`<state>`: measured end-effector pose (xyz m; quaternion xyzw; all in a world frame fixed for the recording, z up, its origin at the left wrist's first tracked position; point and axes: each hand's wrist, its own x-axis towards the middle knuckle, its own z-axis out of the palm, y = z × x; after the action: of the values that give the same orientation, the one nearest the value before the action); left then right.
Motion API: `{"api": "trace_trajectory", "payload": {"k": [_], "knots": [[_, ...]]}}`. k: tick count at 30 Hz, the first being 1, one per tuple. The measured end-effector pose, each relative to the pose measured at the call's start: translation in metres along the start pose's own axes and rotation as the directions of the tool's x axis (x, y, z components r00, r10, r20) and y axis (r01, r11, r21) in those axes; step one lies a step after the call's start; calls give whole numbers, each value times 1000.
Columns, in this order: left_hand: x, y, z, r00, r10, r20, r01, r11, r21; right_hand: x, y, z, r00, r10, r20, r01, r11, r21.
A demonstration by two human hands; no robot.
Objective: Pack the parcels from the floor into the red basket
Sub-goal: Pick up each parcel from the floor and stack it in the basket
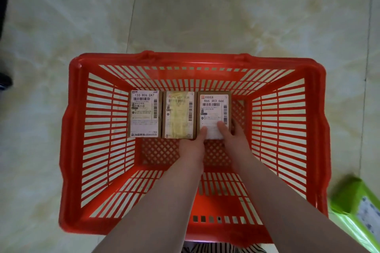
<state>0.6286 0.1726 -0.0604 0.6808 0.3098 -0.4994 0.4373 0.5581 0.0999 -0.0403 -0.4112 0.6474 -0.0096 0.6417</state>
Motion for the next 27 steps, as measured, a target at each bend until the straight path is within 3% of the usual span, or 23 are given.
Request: {"api": "trace_trajectory", "payload": {"k": [4, 7, 11, 14, 18, 21, 27], "knots": [[-46, 20, -4, 993, -116, 15, 112, 982, 154, -30, -23, -12, 996, 62, -65, -66, 996, -54], [-102, 36, -7, 990, -131, 45, 114, 958, 264, -74, -52, -30, 994, 73, -78, -74, 997, -17], [-204, 61, -7, 990, 51, 130, -95, 928, 360, -157, -95, -66, 991, 78, -111, -62, 988, 145], [-294, 77, -4, 947, 170, 274, -274, 871, 407, -232, -124, -107, 988, 98, -122, -49, 935, 352], [-411, 88, 13, 869, 216, 445, -427, 782, 454, -339, -157, -179, 973, 69, -219, 74, 809, 583], [-484, 78, 34, 795, 247, 555, -542, 701, 464, -409, -163, -232, 948, 74, -309, 158, 734, 661], [-598, 24, 87, 716, 160, 679, -587, 666, 461, -499, -134, -322, 892, 152, -426, 262, 593, 761]]}}
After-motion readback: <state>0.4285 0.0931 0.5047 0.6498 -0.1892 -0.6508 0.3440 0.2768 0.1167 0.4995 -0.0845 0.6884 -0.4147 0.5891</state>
